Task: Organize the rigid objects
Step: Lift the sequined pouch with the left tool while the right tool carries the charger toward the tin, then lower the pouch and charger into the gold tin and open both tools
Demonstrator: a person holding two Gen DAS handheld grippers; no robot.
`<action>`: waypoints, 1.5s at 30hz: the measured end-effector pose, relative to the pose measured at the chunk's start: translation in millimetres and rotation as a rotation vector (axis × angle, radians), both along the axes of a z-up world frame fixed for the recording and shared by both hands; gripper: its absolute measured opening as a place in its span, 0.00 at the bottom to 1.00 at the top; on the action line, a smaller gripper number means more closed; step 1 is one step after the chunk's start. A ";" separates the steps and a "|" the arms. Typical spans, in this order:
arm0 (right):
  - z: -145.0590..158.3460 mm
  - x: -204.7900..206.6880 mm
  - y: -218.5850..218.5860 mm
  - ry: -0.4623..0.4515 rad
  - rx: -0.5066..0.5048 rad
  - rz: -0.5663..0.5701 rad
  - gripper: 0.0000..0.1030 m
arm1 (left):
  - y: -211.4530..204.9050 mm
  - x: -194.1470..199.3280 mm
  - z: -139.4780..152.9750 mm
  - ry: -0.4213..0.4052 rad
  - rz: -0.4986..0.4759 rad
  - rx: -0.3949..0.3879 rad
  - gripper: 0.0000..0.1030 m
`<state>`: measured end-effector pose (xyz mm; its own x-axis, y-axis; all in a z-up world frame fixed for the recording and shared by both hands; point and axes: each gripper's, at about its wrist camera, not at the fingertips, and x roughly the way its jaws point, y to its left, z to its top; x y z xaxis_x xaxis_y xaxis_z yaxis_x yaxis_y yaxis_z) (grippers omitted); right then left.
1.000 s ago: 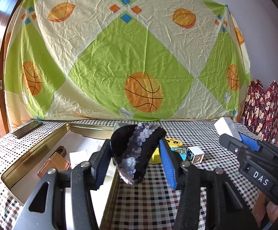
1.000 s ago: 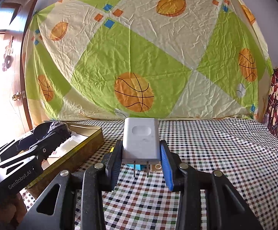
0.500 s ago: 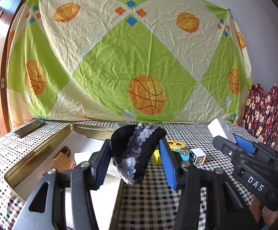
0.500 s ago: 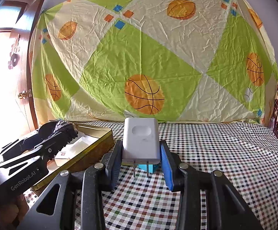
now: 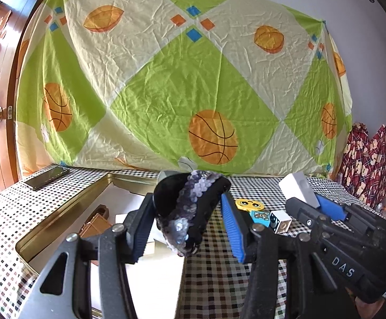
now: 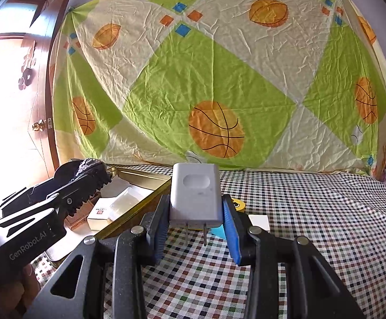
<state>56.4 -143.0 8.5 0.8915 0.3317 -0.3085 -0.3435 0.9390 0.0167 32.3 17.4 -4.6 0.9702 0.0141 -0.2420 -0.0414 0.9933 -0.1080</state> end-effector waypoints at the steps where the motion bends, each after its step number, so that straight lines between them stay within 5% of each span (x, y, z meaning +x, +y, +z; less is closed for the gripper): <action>1: 0.1 -0.3 2.3 0.000 -0.002 0.005 0.39 | 1.7 -0.5 0.1 -0.001 0.004 -0.001 0.48; 45: -5.0 -0.9 86.4 0.013 -0.096 0.144 0.39 | 67.3 -12.1 -1.6 0.018 0.084 -0.041 0.48</action>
<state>55.4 -56.7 3.4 0.8324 0.4244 -0.3564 -0.4753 0.8774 -0.0652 20.2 84.8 -6.1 0.9615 0.0848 -0.2612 -0.1265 0.9810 -0.1473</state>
